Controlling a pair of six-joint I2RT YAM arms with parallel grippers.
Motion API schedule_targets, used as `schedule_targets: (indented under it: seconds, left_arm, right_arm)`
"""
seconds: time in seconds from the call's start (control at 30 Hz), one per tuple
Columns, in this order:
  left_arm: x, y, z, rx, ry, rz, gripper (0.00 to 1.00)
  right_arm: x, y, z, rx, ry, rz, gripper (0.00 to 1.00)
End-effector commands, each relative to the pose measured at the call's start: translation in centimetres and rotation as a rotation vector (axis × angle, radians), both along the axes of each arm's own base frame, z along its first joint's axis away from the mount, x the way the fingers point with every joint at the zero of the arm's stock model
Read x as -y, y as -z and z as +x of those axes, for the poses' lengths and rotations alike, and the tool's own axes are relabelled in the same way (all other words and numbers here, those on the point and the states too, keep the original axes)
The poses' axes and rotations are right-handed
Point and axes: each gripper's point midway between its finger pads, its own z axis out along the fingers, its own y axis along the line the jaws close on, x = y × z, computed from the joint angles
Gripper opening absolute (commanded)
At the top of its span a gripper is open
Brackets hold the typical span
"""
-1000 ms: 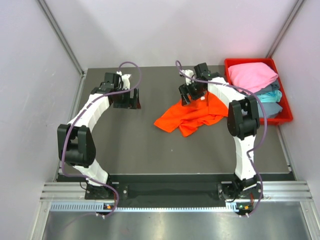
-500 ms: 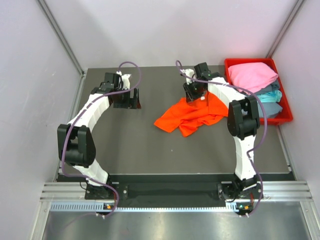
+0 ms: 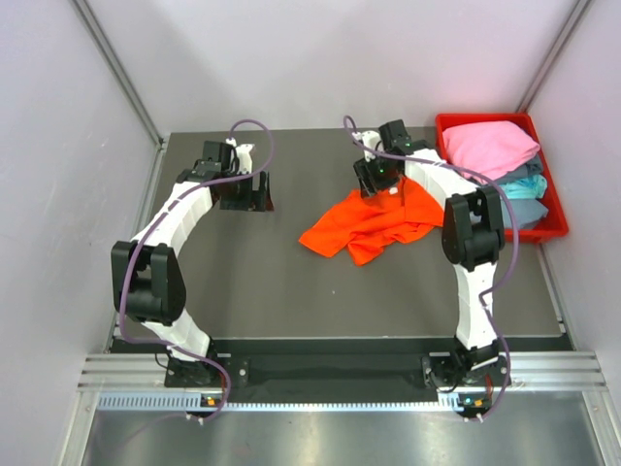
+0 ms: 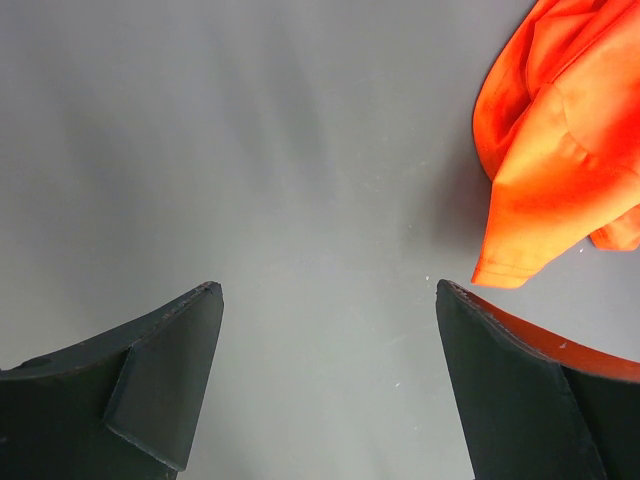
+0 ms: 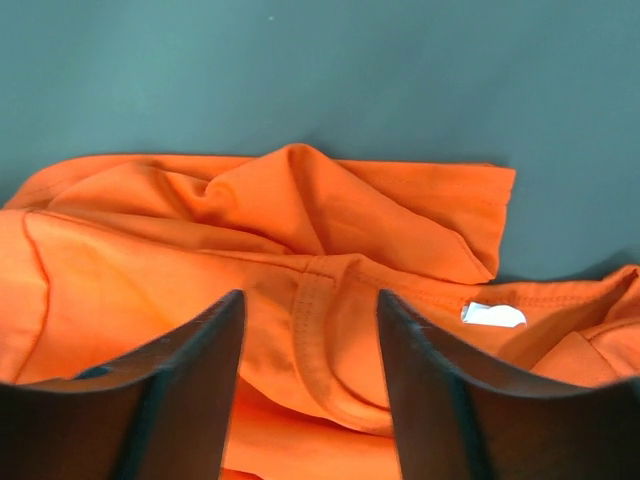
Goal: Fold and stack the t-shirts
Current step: Flatten the tshirt out
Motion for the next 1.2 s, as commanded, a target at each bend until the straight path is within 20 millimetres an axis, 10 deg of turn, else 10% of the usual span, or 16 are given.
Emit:
schedule_targets:
  seconds: [0.0, 0.37, 0.53, 0.87, 1.17]
  left_arm:
    - [0.1, -1.7, 0.3, 0.047, 0.010, -0.008, 0.92]
    - [-0.1, -1.7, 0.1, 0.045, 0.011, 0.007, 0.92]
    - [-0.2, -1.5, 0.1, 0.043, 0.012, 0.010, 0.92]
    - [-0.2, -2.0, 1.0, 0.075, -0.004, 0.008, 0.92]
    - [0.2, -2.4, 1.5, 0.085, 0.000, -0.010, 0.91]
  right_arm:
    - [0.4, -0.1, 1.4, 0.033, 0.014, 0.003, 0.53]
    - [-0.3, 0.4, 1.2, -0.002, -0.021, 0.048, 0.37]
    - [-0.3, -1.8, 1.7, 0.045, -0.027, 0.058, 0.05]
    - [-0.6, -16.3, 4.4, 0.397, -0.065, 0.100, 0.00]
    - [-0.4, -31.5, 2.4, 0.724, -0.040, 0.235, 0.00]
